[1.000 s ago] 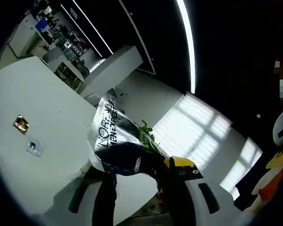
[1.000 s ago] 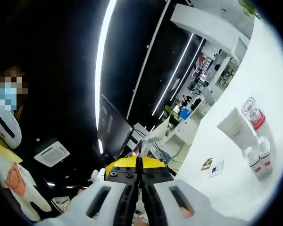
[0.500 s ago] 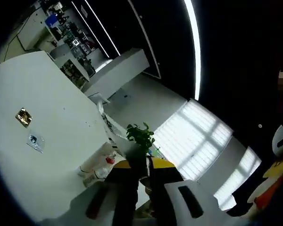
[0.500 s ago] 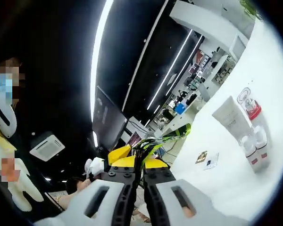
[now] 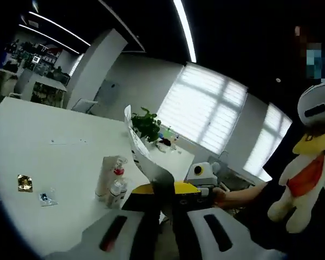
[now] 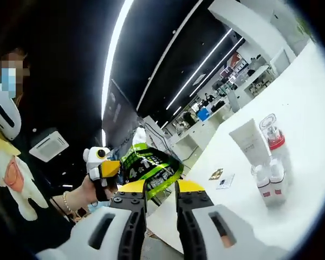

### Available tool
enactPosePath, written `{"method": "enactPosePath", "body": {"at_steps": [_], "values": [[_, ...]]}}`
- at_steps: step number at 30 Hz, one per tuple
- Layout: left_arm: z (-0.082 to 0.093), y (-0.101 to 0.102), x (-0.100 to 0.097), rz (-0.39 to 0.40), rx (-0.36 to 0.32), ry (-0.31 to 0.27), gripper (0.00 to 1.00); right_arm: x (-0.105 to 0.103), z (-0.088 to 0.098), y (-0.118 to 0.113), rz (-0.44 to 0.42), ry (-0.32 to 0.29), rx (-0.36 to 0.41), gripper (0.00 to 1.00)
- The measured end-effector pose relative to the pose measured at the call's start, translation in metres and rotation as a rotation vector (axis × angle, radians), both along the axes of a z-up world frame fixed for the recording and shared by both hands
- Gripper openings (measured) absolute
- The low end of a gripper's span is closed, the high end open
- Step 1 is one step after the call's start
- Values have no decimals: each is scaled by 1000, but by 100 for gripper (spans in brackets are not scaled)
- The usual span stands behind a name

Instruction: Arrange the skincare products in the storage area until every visible bottle or jar stands upright without overlapping.

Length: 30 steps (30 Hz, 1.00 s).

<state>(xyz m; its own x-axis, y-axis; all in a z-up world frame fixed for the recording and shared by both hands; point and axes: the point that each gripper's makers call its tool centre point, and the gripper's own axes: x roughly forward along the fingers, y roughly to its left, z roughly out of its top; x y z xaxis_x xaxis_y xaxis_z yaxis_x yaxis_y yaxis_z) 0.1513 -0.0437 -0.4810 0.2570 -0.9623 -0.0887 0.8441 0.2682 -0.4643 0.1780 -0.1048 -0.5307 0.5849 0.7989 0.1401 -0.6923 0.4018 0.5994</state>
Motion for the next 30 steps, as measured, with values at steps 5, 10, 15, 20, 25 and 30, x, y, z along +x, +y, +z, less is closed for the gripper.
{"method": "enactPosePath", "body": {"at_steps": [5,10,15,20,25,30], "values": [[0,-4,-16,-137,57,-18,2,3,19,-2,51,-36,45,25],[-2,-12,-26,-222,77,14,2,-8,37,15,178,-65,79,31],[-2,-18,-33,-287,66,62,2,-20,42,33,308,-39,110,40],[-7,-16,-28,-296,85,75,2,-24,39,39,349,-29,96,24],[-8,-3,-7,-191,51,104,2,-23,41,26,323,-36,134,7],[-8,-1,4,-139,9,131,3,-24,41,27,310,-26,155,2]]}}
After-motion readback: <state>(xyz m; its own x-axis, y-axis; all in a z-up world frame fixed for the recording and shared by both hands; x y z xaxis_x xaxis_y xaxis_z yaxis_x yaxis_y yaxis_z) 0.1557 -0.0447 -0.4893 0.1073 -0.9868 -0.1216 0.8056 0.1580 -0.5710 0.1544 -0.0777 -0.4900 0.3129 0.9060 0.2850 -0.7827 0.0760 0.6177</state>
